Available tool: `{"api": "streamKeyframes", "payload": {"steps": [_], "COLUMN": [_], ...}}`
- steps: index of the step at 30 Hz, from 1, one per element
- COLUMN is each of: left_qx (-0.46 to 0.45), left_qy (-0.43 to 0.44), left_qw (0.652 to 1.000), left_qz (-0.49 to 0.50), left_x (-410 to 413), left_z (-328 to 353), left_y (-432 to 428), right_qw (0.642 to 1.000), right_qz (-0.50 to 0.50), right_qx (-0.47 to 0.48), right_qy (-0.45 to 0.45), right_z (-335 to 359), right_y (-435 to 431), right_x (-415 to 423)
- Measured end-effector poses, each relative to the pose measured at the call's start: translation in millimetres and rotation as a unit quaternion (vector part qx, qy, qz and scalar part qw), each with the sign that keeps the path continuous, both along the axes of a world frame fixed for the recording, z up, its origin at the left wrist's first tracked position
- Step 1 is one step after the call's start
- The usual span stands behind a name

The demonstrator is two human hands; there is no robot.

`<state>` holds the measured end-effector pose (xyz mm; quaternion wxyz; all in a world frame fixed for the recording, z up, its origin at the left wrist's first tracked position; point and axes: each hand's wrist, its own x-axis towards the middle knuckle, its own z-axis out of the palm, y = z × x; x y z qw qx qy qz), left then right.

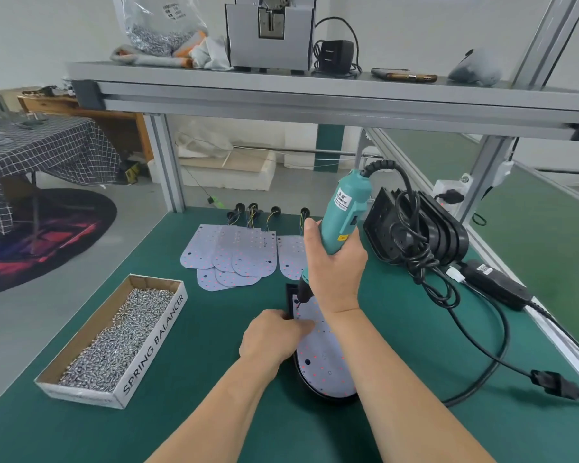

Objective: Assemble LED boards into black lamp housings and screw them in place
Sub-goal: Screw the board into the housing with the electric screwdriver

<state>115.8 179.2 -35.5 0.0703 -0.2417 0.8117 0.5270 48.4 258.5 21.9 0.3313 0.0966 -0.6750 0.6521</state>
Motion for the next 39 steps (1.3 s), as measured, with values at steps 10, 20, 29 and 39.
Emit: {"api": "streamKeyframes", "payload": {"steps": [10,20,29,39], "left_qx": [-0.003,-0.001,-0.005,0.028], "left_qy": [-0.01,-0.005,0.002,0.005], "left_qw": [1.0,1.0,1.0,1.0], "left_qz": [-0.003,-0.001,0.009,0.005], "left_x": [0.0,0.4,0.8,3.3], "left_z": [1.0,-2.3,-3.9,1.8], "left_y": [0.2,-0.6,-0.2,-2.6], "right_qw": [1.0,1.0,1.0,0.997], "right_qz": [0.01,0.01,0.018,0.066], "right_qx": [0.001,-0.014,-0.003,-0.036], "right_qy": [0.001,-0.02,-0.019,-0.031], "right_z": [0.1,-1.8,-5.0,-4.4], "right_y": [0.0,-1.2,-7.1,10.4], "right_x": [0.5,-1.4,-0.4,15.1]}}
